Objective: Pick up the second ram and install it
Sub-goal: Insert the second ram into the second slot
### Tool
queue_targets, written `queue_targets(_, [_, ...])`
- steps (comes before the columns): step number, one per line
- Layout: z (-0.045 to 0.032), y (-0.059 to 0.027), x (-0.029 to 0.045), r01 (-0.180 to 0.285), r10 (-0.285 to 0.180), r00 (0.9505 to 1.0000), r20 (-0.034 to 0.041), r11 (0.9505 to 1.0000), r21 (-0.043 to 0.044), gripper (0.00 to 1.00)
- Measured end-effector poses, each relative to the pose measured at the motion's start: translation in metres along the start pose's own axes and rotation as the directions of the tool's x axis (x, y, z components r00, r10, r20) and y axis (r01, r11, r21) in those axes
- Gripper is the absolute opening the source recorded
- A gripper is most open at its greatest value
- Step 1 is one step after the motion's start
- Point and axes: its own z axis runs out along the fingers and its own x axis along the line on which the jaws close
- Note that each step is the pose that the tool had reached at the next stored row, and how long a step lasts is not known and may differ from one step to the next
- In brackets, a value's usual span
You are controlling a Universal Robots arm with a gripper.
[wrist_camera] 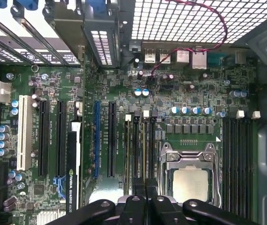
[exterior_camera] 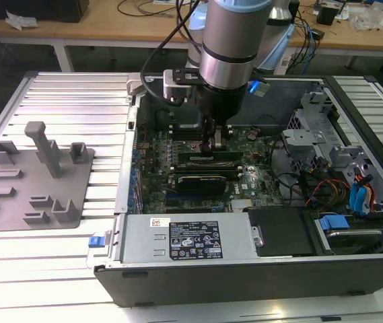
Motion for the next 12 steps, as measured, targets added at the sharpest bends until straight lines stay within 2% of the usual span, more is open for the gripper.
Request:
queue_targets(6, [0.0040,0.0005,0.0001,0.000,0.000,1.0000,0.0020,1.0000,0.0001,0.09])
queue_targets(12, [0.0128,0.0019,-0.0003,0.000,0.000,1.0000,0.0025,1.0000,0.0000,0.09])
